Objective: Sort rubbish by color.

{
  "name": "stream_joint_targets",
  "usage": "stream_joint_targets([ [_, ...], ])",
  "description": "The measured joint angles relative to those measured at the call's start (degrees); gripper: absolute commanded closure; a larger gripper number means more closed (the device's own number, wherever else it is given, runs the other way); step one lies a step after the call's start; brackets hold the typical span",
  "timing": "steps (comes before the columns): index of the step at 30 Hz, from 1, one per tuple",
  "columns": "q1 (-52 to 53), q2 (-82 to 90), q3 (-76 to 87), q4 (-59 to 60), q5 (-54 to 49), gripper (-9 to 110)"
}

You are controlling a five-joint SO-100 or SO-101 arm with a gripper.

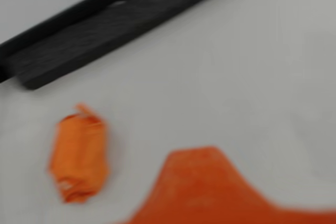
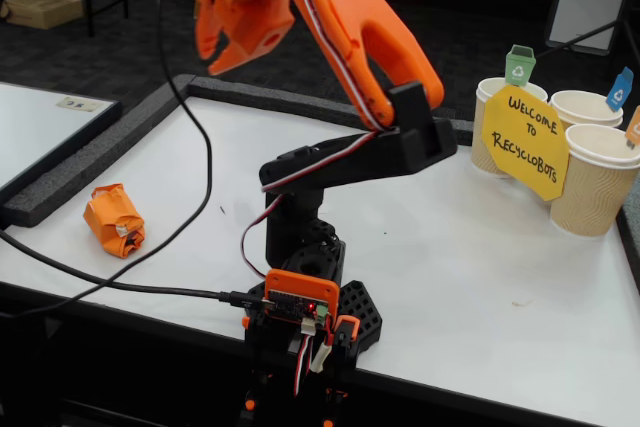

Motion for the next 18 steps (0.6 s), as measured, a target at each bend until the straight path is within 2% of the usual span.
stream_joint_targets([
  [18,-30.5,0.0,1.23,-0.62,0.0,100],
])
